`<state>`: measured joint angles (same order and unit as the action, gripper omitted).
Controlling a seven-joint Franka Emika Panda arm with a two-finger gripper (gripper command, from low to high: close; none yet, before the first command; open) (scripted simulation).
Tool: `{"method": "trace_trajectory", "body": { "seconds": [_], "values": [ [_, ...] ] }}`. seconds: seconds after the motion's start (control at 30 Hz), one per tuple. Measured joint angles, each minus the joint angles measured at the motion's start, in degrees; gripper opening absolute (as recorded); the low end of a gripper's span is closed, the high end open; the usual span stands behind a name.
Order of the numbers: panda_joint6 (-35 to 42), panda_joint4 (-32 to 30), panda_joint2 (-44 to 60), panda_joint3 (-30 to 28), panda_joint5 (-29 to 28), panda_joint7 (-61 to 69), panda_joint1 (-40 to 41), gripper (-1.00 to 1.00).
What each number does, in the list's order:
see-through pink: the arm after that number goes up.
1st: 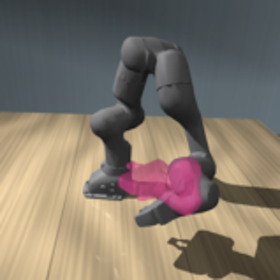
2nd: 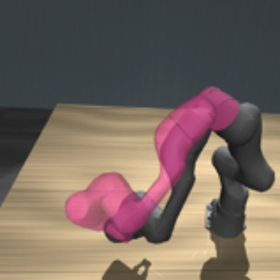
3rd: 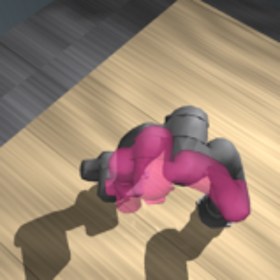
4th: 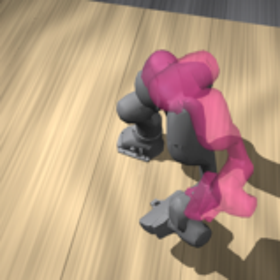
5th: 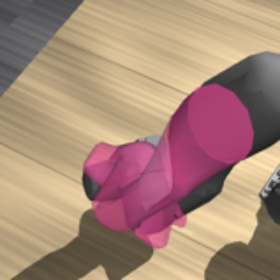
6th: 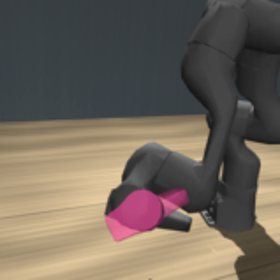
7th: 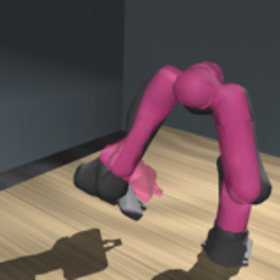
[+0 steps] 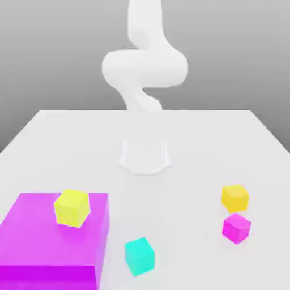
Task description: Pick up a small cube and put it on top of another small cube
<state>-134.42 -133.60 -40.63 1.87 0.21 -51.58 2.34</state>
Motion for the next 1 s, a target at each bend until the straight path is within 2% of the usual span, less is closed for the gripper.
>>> {"method": "trace_trajectory", "body": {
  "seconds": [0.27,0.53,0.77,0.93,0.97,1.0],
  "values": [
    [-8.61,-5.92,16.85,5.96,-0.67,-19.58,6.74,0.0],
    [-16.96,-11.69,33.53,9.38,-3.68,-40.46,10.79,0.0],
    [-24.42,-16.58,48.03,8.44,-4.94,-57.36,10.49,0.0],
    [-32.24,-15.44,58.4,4.71,-8.5,-61.99,7.58,0.0],
    [-33.84,-15.06,60.41,3.69,-9.17,-62.54,6.71,-1.0],
    [-33.84,-15.06,60.41,3.69,-9.17,-62.54,6.71,-1.0]
  ]
}}
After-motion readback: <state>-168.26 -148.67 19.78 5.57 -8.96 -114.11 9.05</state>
